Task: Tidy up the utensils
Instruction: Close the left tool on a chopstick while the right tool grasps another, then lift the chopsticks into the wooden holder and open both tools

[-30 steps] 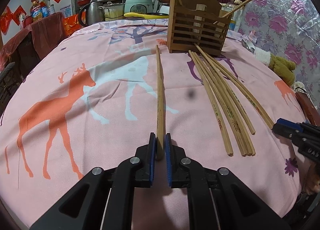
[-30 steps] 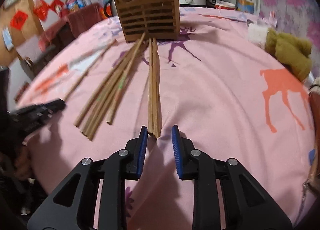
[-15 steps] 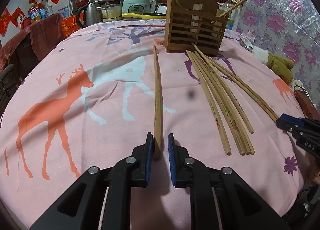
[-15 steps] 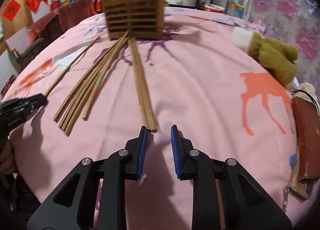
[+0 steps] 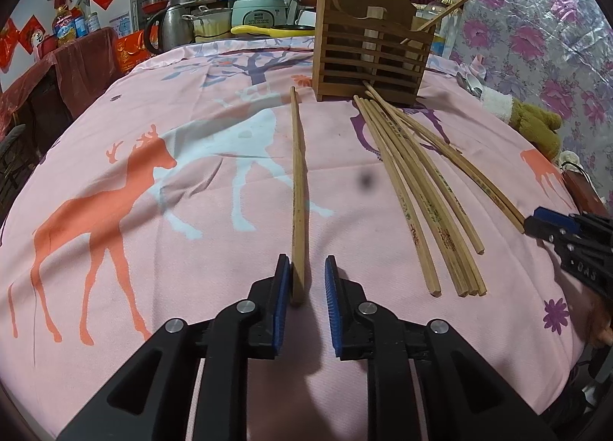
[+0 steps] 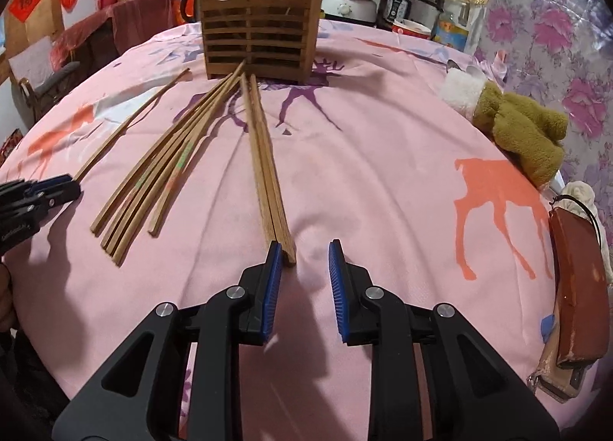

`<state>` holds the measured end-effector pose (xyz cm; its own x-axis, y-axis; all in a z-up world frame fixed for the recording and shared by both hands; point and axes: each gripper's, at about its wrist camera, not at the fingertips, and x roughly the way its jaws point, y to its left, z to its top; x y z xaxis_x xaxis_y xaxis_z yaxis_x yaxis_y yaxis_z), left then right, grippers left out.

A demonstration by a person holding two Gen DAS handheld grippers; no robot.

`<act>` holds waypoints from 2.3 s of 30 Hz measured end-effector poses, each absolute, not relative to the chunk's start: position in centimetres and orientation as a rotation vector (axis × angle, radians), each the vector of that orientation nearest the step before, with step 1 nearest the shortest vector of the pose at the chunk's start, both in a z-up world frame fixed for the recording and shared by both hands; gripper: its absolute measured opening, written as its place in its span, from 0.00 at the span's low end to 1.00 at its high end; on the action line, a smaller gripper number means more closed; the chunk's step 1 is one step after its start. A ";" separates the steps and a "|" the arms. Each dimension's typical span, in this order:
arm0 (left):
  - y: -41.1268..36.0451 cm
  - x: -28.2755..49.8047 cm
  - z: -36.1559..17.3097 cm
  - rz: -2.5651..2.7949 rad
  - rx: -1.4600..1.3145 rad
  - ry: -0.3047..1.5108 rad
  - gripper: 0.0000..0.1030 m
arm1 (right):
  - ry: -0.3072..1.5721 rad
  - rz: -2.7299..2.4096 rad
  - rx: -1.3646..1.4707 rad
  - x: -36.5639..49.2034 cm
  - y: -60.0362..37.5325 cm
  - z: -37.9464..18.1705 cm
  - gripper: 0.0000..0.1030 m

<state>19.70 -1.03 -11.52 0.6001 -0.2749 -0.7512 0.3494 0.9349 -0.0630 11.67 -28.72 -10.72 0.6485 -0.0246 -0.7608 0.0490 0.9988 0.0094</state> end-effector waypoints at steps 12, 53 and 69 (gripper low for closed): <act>-1.6 19.5 -11.5 -0.368 0.128 0.850 0.26 | 0.857 0.063 -0.065 11.8 -26.5 -11.0 0.07; -7.1 28.1 14.1 -0.530 0.077 0.571 0.06 | 0.358 0.162 0.148 16.6 -31.4 12.1 0.05; -11.9 38.2 13.6 -0.436 0.027 0.484 0.07 | 0.348 0.068 0.207 27.0 -32.6 12.1 0.06</act>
